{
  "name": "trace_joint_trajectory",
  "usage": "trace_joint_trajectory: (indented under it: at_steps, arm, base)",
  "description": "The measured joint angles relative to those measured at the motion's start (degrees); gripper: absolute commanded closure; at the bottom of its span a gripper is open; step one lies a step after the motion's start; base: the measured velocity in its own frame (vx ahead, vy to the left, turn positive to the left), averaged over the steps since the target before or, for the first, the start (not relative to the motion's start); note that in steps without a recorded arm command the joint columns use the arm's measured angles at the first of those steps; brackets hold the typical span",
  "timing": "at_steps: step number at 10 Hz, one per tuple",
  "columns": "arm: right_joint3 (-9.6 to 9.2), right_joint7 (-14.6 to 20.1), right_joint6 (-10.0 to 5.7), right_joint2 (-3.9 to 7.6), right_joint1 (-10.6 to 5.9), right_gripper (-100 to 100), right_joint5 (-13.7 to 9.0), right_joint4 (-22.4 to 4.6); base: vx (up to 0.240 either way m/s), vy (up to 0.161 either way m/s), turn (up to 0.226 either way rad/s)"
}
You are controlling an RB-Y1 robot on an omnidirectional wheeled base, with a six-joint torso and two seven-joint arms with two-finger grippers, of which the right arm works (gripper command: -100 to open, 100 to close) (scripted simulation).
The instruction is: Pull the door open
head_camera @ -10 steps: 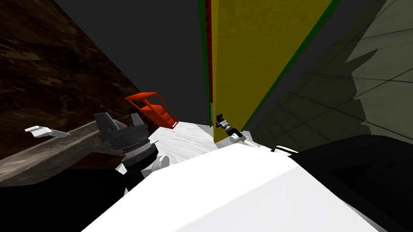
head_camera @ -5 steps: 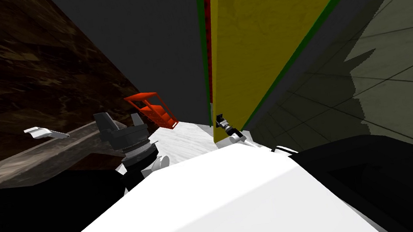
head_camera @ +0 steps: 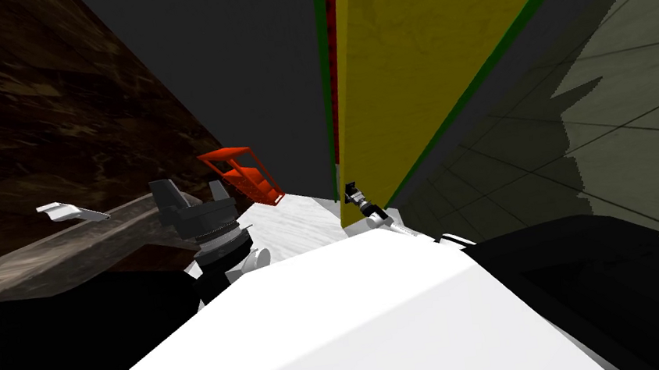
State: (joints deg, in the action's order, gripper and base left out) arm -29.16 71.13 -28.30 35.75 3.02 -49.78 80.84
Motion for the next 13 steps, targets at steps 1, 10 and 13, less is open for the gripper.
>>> trace_joint_trajectory:
  at_steps: [1,10,13]
  arm:
    - [-0.37,0.3,-0.38,-0.17,-0.64,100,0.2,-1.0]
    - [0.81,-2.4,0.51,-2.80,-1.25,100,-0.9,-2.3]
    - [1.96,-4.4,2.06,-4.08,-0.75,100,-1.5,-0.8]
  base:
    - [-0.004,-0.066,0.101]
    - [-0.018,-0.052,0.101]
    - [-0.019,-0.028,0.051]
